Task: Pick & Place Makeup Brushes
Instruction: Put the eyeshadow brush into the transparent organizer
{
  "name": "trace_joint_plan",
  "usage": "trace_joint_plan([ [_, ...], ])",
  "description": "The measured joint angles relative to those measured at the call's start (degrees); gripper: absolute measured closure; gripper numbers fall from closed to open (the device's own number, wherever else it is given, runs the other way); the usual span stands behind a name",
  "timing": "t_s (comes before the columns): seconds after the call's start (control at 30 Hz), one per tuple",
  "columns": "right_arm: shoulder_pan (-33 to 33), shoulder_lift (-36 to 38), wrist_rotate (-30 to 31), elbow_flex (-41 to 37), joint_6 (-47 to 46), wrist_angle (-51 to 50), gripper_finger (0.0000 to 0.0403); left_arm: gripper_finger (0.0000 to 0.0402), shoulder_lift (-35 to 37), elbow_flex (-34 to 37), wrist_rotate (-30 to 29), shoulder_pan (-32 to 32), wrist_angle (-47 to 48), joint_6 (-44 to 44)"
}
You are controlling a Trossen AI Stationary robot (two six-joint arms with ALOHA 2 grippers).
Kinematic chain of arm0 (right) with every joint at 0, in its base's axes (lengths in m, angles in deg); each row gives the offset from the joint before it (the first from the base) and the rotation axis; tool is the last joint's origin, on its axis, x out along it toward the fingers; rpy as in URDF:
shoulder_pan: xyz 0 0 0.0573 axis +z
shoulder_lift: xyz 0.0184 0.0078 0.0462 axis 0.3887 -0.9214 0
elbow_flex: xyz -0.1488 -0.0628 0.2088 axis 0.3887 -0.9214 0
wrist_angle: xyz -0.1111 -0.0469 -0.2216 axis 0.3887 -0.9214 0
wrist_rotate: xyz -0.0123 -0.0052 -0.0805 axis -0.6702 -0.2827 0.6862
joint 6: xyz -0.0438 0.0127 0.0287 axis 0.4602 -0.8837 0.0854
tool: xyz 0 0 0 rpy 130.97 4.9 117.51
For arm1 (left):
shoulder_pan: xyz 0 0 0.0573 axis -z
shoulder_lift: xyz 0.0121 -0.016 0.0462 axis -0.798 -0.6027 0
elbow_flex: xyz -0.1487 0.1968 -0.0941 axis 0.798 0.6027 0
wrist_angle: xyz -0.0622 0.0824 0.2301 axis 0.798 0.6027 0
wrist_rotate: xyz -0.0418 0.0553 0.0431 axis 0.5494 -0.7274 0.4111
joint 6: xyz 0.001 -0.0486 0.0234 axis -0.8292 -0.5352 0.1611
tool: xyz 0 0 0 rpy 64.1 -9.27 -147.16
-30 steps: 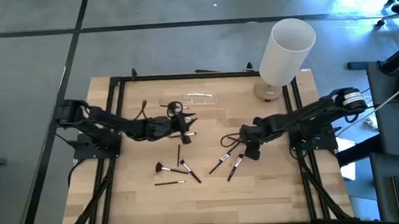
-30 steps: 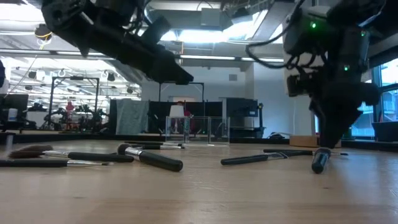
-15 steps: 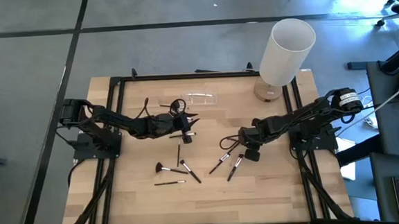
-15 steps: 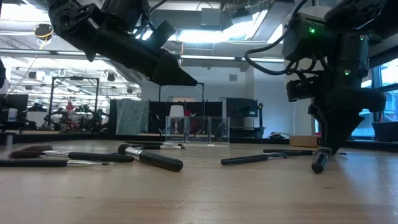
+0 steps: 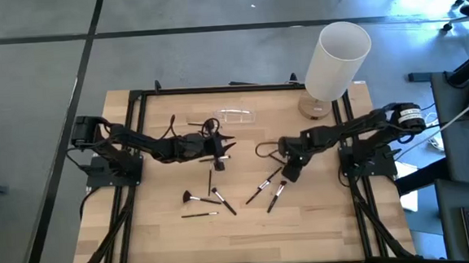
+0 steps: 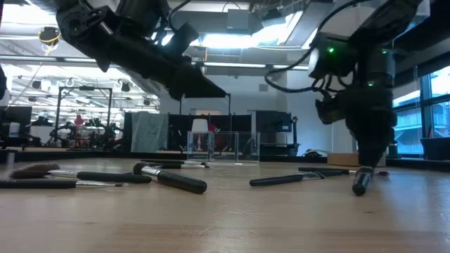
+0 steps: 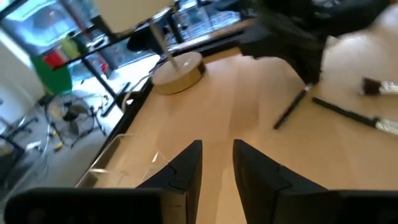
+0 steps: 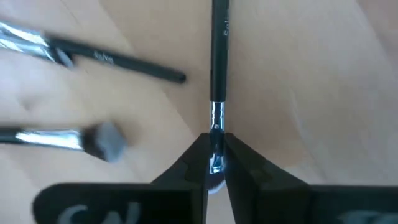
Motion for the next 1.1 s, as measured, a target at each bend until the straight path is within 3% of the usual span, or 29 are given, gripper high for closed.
trace_joint_plan([
  [0.23,-7.2,1.5,-12.5,0.2,-2.4,9.5,0.0381,0.0292,-11.0,-4.2,4.4,0.5,-5.9,8.5],
  [0.4,-9.9,1.5,-18.4,0.2,-5.2,16.5,0.0395,0.0275,-19.3,-11.4,2.4,3.1,-5.7,19.4],
  [0.57,-11.0,1.5,-19.5,0.2,-6.3,18.2,0.0398,0.0260,-24.7,-17.8,-4.9,6.4,-5.3,31.3],
  [0.67,-11.5,1.5,-19.6,0.2,-6.3,18.3,0.0394,0.0255,-25.8,-19.7,-7.3,7.7,-3.0,33.6],
  [0.93,-11.6,2.2,-17.4,0.2,-4.1,18.0,0.0384,0.0261,-22.6,-22.3,-12.8,7.7,14.8,19.2],
  [1.0,-11.6,3.9,-14.4,0.3,-2.3,18.4,0.0383,0.0264,-21.3,-24.4,-9.4,6.3,21.6,14.0],
  [1.1,-11.6,7.7,-6.1,1.9,2.4,17.7,0.0383,0.0269,-20.0,-29.0,1.8,3.1,31.2,3.5],
])
